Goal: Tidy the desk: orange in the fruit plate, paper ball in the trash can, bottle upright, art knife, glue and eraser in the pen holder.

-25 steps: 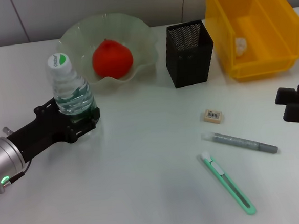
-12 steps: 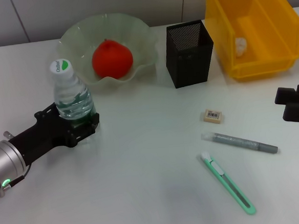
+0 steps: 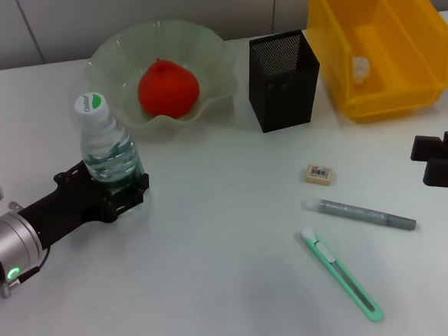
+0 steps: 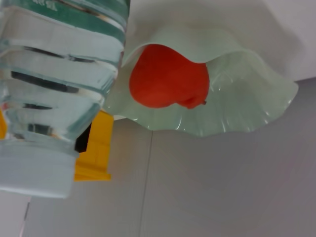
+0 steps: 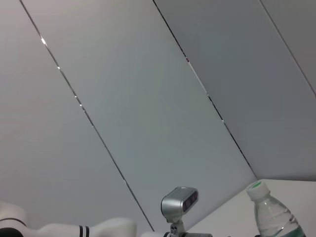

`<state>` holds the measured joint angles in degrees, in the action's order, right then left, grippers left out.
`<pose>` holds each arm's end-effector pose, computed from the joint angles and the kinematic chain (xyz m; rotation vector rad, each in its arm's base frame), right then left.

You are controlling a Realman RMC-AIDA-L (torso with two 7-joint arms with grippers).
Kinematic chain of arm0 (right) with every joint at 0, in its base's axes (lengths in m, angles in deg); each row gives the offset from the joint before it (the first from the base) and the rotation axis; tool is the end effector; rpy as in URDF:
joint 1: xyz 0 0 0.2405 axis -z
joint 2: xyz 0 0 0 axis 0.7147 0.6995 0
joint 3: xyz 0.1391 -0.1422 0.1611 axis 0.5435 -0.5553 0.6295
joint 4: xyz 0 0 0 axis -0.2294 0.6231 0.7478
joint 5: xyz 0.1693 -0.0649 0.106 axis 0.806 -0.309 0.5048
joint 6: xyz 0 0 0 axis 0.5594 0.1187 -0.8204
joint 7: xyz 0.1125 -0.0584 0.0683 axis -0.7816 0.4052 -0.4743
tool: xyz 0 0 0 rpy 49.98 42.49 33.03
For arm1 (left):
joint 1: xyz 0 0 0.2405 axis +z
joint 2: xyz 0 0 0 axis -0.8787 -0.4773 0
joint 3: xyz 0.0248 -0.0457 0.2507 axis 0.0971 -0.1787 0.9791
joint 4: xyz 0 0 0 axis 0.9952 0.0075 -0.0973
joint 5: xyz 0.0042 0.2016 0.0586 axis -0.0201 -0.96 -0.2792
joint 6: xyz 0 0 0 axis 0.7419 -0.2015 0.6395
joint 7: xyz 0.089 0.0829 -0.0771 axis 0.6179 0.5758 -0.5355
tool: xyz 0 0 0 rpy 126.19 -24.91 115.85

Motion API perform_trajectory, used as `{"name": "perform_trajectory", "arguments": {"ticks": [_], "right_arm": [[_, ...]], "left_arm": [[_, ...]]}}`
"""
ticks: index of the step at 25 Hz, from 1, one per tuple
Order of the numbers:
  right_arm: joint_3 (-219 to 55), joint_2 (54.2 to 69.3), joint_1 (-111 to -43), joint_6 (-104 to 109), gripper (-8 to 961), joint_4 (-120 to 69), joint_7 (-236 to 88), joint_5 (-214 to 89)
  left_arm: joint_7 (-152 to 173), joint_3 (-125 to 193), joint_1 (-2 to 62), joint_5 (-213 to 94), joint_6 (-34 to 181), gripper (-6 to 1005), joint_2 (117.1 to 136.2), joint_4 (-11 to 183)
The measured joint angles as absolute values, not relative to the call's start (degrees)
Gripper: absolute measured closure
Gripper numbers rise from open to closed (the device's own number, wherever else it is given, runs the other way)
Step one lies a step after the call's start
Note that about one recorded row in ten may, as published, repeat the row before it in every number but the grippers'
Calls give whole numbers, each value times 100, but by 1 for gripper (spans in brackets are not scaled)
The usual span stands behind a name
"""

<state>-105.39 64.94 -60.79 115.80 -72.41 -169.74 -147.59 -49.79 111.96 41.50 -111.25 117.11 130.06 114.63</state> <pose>0.2769 0.2306 0.0979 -2.6690 0.8483 1.2340 -0.2987 0.3276 -0.0599 -2.3577 -0.6850 -0.5638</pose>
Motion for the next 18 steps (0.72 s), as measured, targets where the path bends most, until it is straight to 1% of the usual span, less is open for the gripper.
{"name": "perform_trajectory", "arguments": {"ticks": [8,18], "right_arm": [[-10532,6482,-6071,11623,505,-7250,-16974,-14760],[-10548,6479,-6066,11631,505,-7305,-16974,-14760]], "left_arm": [[-5174,11199,4190,-11210,11707,221,12994,11506],[-5160,11263,4454,-11283,11828,221,13009,12055]]}}
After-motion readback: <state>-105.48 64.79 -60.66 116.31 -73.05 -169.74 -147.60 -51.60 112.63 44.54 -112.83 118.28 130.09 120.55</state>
